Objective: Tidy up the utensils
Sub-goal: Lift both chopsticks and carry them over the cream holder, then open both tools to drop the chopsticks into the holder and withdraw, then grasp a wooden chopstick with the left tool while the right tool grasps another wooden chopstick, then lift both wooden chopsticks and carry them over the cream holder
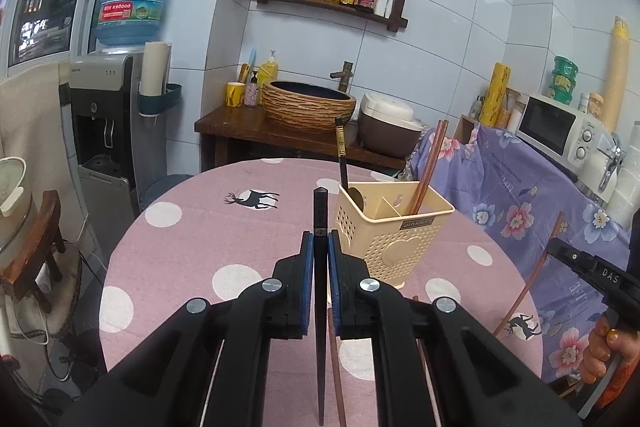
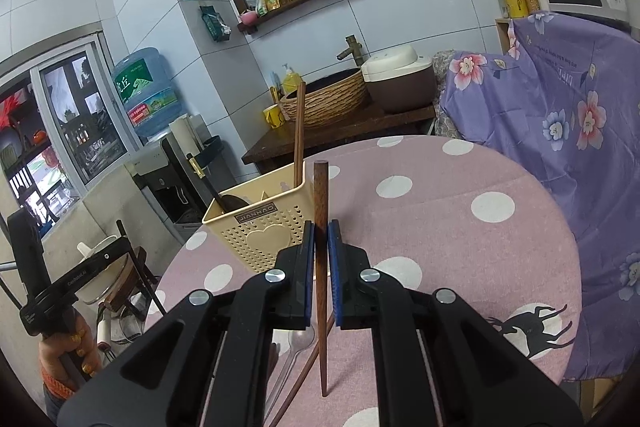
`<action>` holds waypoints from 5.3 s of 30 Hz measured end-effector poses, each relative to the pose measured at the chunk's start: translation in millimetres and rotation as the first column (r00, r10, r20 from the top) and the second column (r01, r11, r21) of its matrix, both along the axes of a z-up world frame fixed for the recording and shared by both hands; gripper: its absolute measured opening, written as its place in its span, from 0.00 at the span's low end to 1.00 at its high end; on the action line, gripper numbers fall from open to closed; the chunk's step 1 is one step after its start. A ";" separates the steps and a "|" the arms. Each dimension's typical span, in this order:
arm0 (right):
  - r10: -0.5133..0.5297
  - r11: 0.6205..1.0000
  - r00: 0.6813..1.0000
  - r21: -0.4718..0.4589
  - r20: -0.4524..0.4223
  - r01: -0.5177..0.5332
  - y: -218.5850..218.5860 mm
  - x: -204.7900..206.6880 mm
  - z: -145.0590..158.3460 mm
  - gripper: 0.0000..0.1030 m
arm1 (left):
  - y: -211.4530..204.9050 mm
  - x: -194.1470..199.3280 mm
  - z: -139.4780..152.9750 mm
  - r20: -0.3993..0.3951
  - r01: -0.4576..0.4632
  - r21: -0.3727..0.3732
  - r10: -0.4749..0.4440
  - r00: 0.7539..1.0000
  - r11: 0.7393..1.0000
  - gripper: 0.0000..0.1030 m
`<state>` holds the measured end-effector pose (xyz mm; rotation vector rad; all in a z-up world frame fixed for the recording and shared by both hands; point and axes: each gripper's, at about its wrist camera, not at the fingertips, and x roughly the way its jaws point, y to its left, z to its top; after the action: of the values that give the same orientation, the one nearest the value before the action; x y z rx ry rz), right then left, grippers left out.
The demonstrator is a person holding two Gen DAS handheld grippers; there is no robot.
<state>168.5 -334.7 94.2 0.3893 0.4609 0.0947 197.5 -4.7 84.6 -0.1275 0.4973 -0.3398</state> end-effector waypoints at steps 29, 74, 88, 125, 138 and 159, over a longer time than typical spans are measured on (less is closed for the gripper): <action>0.025 0.980 0.965 -0.195 0.262 0.027 46.7 99.8 181.6 0.08 | -60.3 56.6 154.6 0.255 0.066 -0.028 -0.056 0.965 0.997 0.08; -0.081 0.974 0.983 -0.224 -0.163 0.044 55.5 54.9 -58.2 0.32 | -24.6 27.0 -62.5 -0.162 0.022 0.117 -0.003 0.987 0.993 0.66; -0.088 0.987 0.938 -0.158 -0.334 0.037 54.3 36.6 -126.6 0.32 | -48.6 24.7 -119.7 -0.315 0.158 0.198 -0.090 0.945 0.967 0.48; -0.128 0.971 0.863 -0.238 -0.488 0.009 89.1 126.4 -150.2 0.21 | -64.1 61.6 -144.4 -0.352 0.143 0.264 -0.043 0.935 0.954 0.10; -0.117 0.968 0.871 -0.252 -0.477 -0.008 87.0 129.6 -151.2 0.10 | -69.2 62.7 -144.6 -0.343 0.137 0.293 -0.030 0.939 0.946 0.10; -0.070 0.996 0.951 -0.081 -0.300 0.048 45.3 88.9 -103.6 0.07 | -44.4 50.2 -105.5 -0.265 0.084 0.160 -0.039 0.963 0.984 0.08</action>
<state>257.5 -289.4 -9.4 0.3464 0.7532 -0.0415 247.7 -49.1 -21.0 0.0099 0.7906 -0.3421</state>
